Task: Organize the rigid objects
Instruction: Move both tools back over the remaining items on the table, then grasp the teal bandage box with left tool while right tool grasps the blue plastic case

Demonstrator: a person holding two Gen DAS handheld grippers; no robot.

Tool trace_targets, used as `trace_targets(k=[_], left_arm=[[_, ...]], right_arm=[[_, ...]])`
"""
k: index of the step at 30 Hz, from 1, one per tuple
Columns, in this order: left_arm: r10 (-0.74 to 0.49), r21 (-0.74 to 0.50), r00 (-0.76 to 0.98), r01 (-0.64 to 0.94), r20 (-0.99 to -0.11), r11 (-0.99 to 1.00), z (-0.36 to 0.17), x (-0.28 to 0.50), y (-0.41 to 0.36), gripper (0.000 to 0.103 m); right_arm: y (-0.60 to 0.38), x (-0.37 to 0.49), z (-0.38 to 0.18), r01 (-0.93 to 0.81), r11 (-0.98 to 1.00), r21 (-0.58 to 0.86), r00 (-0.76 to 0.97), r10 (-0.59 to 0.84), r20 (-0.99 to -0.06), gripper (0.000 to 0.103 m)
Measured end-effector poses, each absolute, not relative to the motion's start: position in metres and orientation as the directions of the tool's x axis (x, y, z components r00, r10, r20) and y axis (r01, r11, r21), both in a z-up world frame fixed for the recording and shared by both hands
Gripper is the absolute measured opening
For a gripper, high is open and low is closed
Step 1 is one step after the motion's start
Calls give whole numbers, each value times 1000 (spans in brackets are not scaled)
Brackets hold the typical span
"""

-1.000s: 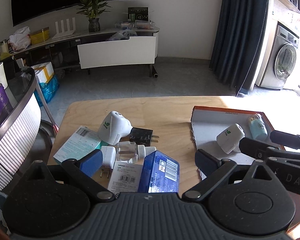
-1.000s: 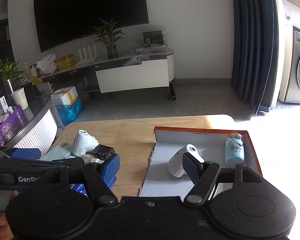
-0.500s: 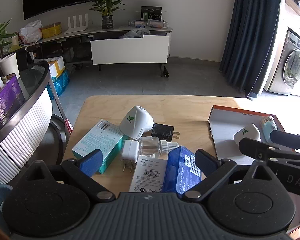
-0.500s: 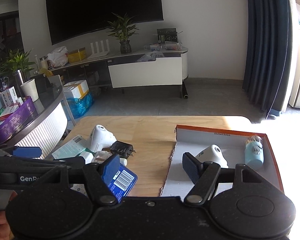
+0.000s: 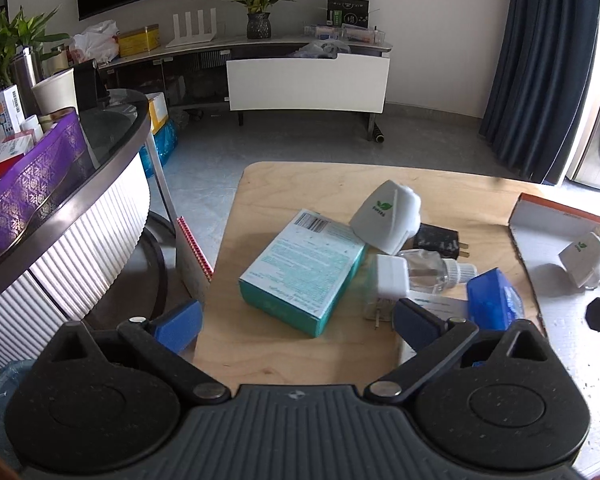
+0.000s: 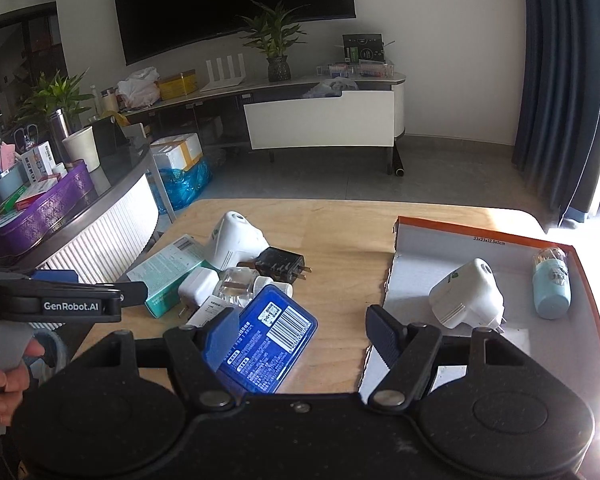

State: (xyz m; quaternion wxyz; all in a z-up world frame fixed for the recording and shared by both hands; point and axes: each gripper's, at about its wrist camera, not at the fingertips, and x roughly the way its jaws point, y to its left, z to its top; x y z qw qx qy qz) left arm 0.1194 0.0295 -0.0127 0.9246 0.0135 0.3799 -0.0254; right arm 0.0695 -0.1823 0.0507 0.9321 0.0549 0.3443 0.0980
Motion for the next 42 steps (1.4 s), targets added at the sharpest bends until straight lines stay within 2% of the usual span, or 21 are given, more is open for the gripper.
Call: trace_targets(k=[4,13,17,18,20,22,28,33,36,37,38,39,42], left_arm=[[-50,16,695,89,-717,996,-28,142,48,103],[-125,99,650,297,-750,950,-53,182,29,103],[-151,75,638,313,-755,947,-62,193,28,102],[-172,47,632,313,-755,948,-63,195,30,99],[-189,19,644,301,-741,953,-61,194,33,81],[-199,20,653,312,-730,950,-59,189,29,72],[-166,8,666,251,-727,968,-54,166,27,72],[-156,-14,685,208,-712,978,-40,143,34,72],[-159,-42,698,182,-698,982,-31,132,38,72],[-156,-50,700,169,-697,984,-28,128,38,72],[-150,-54,704,157,-695,986,-26,123,38,72],[-146,-59,708,146,-691,987,-24,121,38,72],[-155,-79,710,140,-687,987,-20,111,35,72]], right_arm=[[-181,68,46,-146,973,181,739,228,-634,83],[-180,69,38,-132,966,220,714,247,-655,83],[-178,73,31,-127,964,233,694,254,-674,83],[-177,74,29,-126,963,238,691,258,-676,83],[-177,78,25,-114,952,284,677,283,-679,83],[-178,84,20,-98,934,343,663,319,-677,83],[-173,104,10,-23,905,425,644,339,-686,84],[-161,119,-4,42,910,412,607,304,-734,89],[-163,126,-19,88,864,495,575,362,-734,90],[-164,127,-23,104,853,511,570,370,-734,89],[-164,125,-22,104,859,501,591,351,-726,78],[-162,123,-20,91,874,477,598,335,-729,76],[-155,114,-12,27,923,384,625,285,-727,75]])
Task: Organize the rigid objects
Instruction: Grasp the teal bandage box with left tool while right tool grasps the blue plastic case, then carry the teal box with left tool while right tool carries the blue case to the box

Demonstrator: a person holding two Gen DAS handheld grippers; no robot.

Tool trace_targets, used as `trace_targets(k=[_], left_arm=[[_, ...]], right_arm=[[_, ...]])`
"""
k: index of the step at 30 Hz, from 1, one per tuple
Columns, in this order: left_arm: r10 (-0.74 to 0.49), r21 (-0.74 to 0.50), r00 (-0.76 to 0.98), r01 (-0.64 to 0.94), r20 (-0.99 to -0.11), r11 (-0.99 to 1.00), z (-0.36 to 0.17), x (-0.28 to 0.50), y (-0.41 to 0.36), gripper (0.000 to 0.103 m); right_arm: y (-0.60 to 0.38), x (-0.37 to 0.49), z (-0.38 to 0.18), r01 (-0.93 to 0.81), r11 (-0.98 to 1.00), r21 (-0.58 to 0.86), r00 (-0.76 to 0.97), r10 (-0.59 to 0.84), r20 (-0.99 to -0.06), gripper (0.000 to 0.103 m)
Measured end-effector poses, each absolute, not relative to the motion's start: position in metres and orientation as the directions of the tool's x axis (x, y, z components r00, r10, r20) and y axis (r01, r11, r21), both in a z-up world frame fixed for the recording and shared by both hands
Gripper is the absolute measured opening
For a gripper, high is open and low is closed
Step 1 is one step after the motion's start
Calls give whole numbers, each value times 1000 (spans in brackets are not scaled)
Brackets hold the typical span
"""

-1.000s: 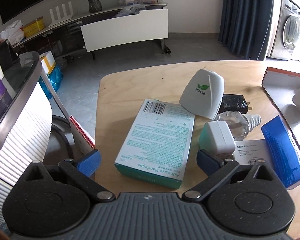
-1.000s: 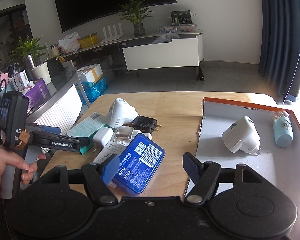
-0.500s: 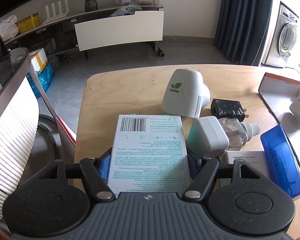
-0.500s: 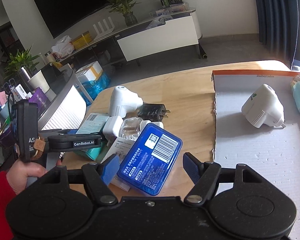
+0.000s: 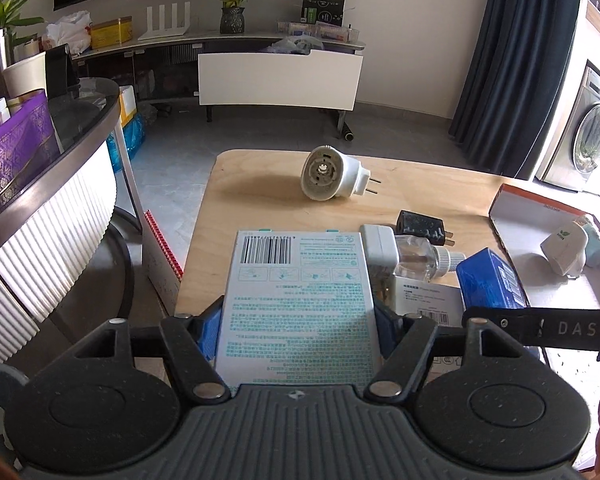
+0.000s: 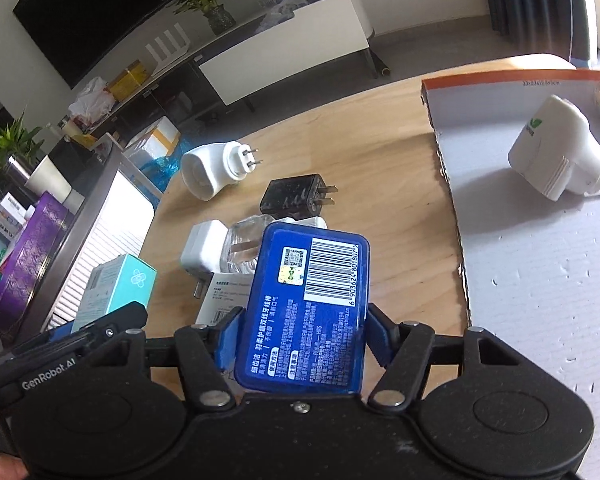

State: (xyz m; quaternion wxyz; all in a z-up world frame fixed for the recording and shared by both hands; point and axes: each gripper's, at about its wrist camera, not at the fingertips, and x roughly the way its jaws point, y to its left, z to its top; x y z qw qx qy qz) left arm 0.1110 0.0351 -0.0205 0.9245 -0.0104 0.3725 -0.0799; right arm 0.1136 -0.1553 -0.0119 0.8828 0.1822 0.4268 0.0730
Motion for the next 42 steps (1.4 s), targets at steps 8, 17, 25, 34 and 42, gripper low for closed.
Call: trace_targets(k=[8,17,25,34,42], left_arm=[[-156,-104,722,116,-674,988,-10,92,23,72],[-169,-117,744,122,-646,986,6,65,-4,72],[-189,-127,755,141,-628,982,14,57,-21,72],[-223,-121,752,189,-621,974,17,57,-45,72],[-269,-126,743,245,-613,961,17,55,-67,72]], right_arm=[[-160,79,17,-74,970,233,704,216,-676,75],[-170,46,44,-113,982,152,748,185,-637,75],[-186,31,54,-104,983,152,760,177,-626,75],[-210,21,65,-59,990,126,778,125,-616,75],[-231,11,66,-13,993,113,782,81,-618,75]])
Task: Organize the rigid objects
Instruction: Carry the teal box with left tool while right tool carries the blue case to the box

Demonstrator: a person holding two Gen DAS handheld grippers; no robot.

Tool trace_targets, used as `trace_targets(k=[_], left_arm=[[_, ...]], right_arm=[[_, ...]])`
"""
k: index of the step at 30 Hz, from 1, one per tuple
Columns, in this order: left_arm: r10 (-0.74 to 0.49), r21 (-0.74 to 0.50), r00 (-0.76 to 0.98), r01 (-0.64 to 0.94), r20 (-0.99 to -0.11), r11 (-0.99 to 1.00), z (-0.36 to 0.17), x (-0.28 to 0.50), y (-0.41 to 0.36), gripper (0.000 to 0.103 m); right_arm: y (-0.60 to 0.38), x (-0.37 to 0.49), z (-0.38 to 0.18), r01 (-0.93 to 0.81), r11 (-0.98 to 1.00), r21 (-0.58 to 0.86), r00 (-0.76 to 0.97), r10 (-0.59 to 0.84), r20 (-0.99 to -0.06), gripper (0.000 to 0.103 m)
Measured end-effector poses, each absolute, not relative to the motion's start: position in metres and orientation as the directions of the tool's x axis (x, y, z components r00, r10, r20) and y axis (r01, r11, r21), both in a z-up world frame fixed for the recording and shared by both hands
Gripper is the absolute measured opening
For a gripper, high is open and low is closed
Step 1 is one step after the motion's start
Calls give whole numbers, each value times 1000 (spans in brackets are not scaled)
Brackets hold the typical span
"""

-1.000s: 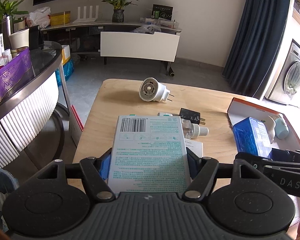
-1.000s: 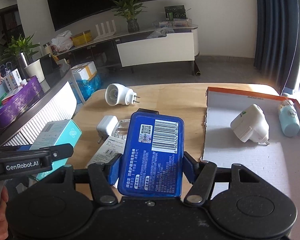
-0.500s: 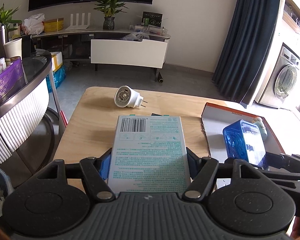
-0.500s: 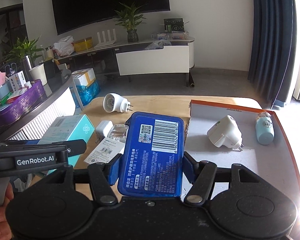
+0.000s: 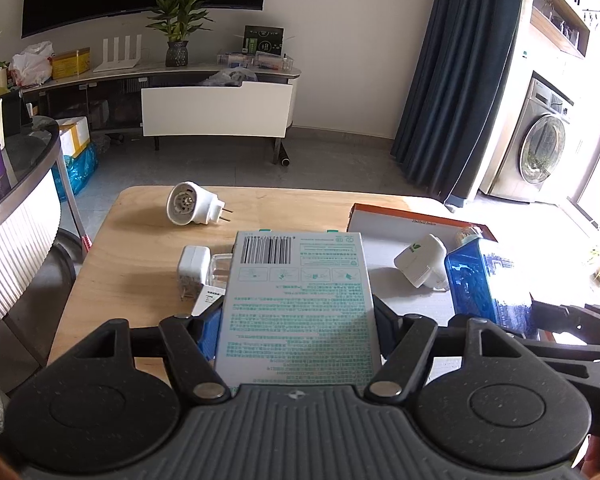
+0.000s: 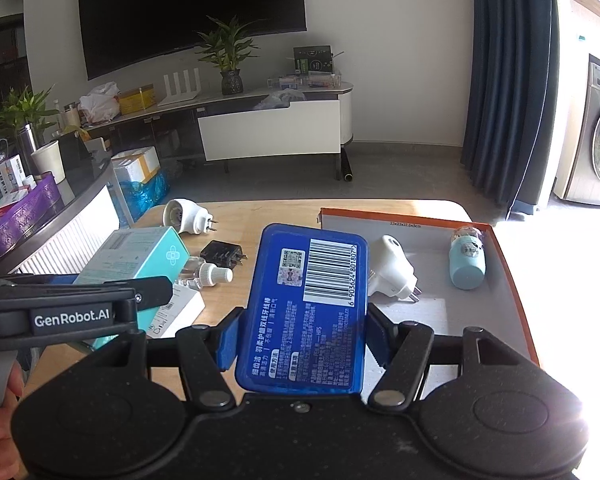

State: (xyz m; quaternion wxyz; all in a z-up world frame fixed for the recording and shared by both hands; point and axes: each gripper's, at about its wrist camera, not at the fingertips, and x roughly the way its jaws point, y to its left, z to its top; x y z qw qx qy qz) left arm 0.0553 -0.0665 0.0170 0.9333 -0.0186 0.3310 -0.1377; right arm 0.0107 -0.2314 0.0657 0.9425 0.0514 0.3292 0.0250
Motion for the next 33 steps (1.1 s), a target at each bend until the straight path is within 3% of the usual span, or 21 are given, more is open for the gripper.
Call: trace_targets(k=[33], left_arm=[[-357,-96,690,387,-629,917,10,49,-127,72]], right_arm=[[-295,-13,67,128,982,138,795,-19,-606,75]])
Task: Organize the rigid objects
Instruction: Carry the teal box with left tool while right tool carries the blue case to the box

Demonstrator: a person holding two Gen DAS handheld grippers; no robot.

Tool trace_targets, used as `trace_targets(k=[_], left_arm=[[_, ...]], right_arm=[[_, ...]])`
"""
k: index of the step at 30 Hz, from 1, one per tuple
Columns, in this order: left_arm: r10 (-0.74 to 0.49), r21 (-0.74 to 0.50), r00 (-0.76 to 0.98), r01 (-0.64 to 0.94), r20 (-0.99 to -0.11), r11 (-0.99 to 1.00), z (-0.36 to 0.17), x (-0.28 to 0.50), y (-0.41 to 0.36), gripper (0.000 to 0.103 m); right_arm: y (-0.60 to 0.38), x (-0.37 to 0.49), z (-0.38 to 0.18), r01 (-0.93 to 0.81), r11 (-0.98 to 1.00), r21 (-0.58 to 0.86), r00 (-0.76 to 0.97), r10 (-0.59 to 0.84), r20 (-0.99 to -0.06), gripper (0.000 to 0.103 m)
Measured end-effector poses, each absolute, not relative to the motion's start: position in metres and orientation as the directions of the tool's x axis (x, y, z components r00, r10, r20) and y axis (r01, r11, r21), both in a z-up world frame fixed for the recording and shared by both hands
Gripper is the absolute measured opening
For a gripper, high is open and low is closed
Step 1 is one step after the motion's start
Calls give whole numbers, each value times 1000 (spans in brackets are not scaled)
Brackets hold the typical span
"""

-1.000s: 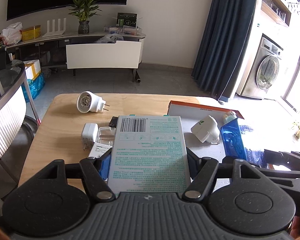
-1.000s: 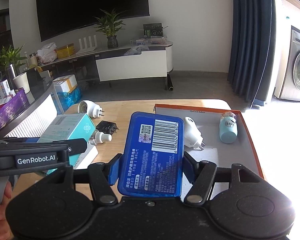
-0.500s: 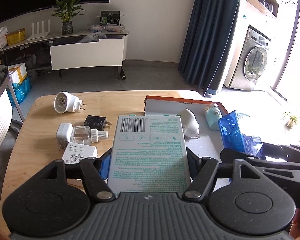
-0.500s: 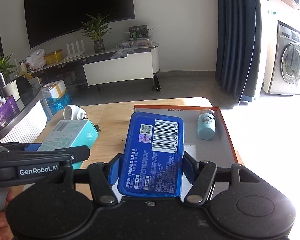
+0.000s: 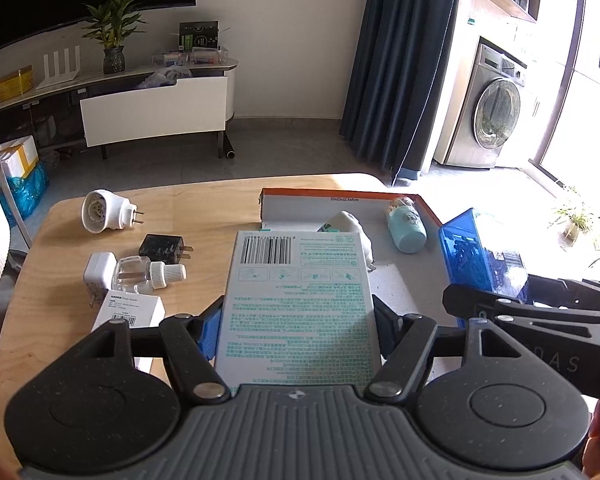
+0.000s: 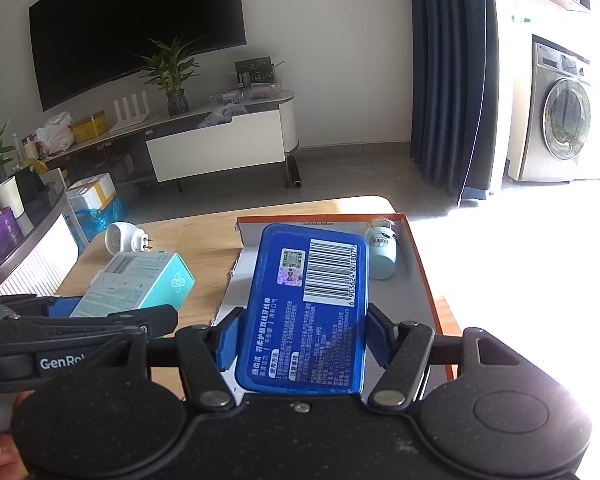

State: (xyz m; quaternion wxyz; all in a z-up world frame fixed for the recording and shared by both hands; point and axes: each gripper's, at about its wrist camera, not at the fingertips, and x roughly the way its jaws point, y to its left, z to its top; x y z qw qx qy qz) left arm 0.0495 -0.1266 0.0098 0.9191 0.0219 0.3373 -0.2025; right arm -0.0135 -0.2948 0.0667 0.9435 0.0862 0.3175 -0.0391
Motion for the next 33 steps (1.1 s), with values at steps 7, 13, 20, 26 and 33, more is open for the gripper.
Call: trace_targets(k=[7,13,20,26,33], left_arm=[[-364,-98,683,396,-634,913,7,51,-134,72],[-368,-99,676,403,-638,910,6,52,-139,72],[-376,-102,664,413,-646,905,2,55,-147,72],[-382,-105,652,423,-654,900,-1,57,-155,72],[-385,-102,643,431,-662,897,-5,61,-163,72]], right_arm=[[-300,-14,65,149,978,144,796,-33,-604,75],[-304,-14,64,166,976,142,798,-48,-601,75],[-308,-11,60,181,973,146,796,-57,-603,75],[-311,-8,60,191,972,140,796,-70,-602,75],[-319,-1,55,202,970,138,791,-78,-607,75]])
